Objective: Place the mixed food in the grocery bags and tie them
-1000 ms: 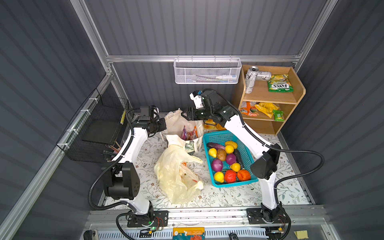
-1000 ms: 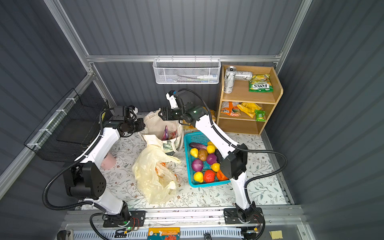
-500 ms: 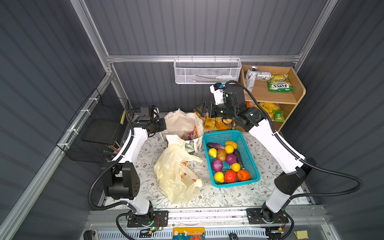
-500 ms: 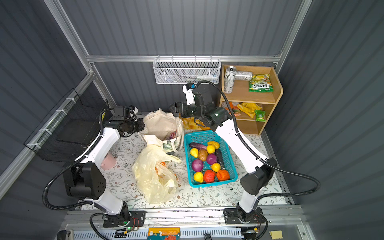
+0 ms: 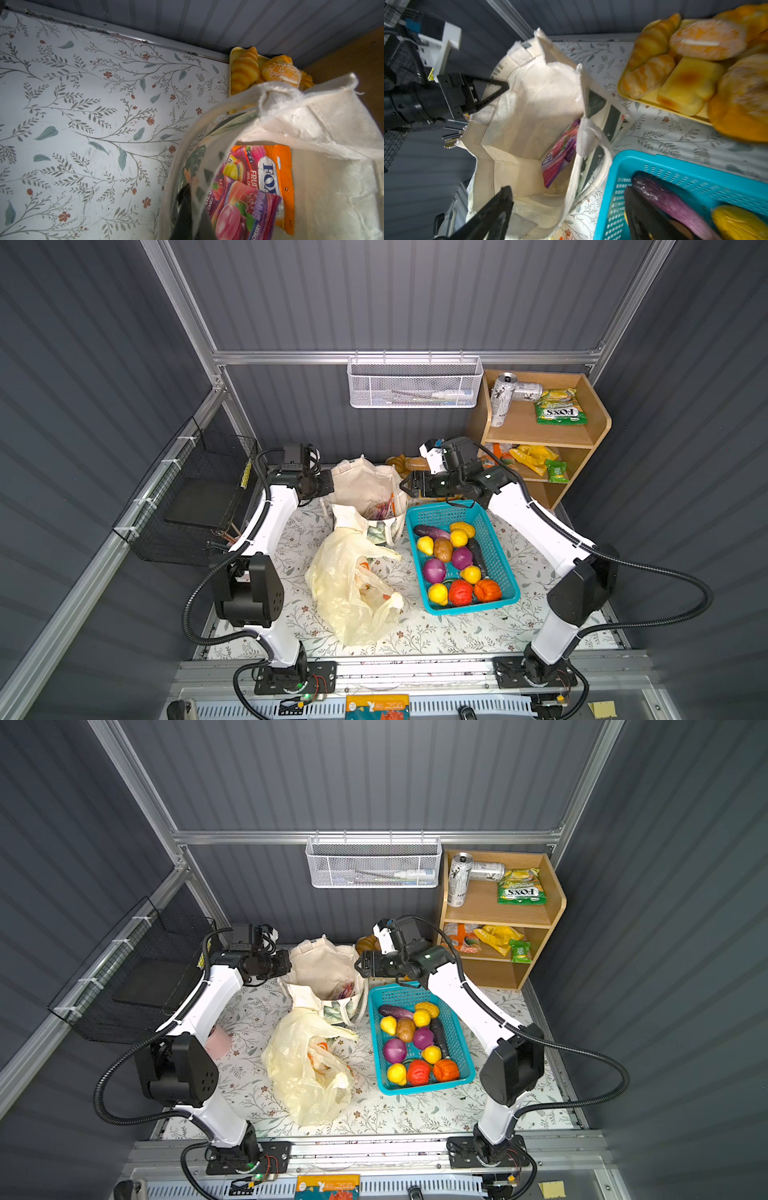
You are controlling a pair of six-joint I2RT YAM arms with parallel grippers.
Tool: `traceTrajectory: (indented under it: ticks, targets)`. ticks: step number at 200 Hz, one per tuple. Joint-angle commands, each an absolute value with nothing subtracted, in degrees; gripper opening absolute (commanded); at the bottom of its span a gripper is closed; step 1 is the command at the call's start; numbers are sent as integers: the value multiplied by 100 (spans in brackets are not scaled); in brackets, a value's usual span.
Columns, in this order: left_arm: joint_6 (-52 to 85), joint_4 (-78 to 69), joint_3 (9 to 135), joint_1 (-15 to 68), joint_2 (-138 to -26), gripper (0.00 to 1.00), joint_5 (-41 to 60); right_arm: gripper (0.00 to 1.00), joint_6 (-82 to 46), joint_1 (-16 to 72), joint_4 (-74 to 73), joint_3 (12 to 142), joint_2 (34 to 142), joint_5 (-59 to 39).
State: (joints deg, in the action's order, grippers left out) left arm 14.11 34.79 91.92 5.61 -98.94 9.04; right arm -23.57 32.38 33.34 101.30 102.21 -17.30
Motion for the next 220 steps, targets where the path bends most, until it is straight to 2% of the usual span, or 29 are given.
traceTrajectory:
  ticks: [1, 23, 32, 58, 76, 149, 203, 220]
  targets:
    - [1279, 3644, 9636, 580, -9981, 0, 856, 79, -2436, 3319, 3590, 10537, 10629, -2139]
    - [1206, 3750, 9788, 580, -10060, 0, 823, 68, -2462, 3362, 3652, 10675, 10931, -2179]
    - [1185, 3762, 9816, 580, -10087, 0, 801, 60, -2510, 3364, 3566, 10660, 11004, -2229]
    - [1170, 3762, 9939, 580, -10237, 0, 655, 22, -2635, 3360, 3358, 10776, 11204, -2318]
    - [1169, 3722, 10117, 571, -10372, 0, 348, 0, -2688, 3365, 3146, 10929, 11325, -2384]
    - [1096, 3661, 11013, 408, -10879, 0, -412, 0, -2906, 3349, 2704, 12066, 12149, -2583]
    - [965, 3752, 11127, 242, -11056, 0, -697, 0, -3182, 3344, 2633, 12736, 12704, -2698]
    - [962, 3719, 11076, 229, -11057, 0, -782, 6, -3237, 3335, 2651, 12846, 12829, -2707]
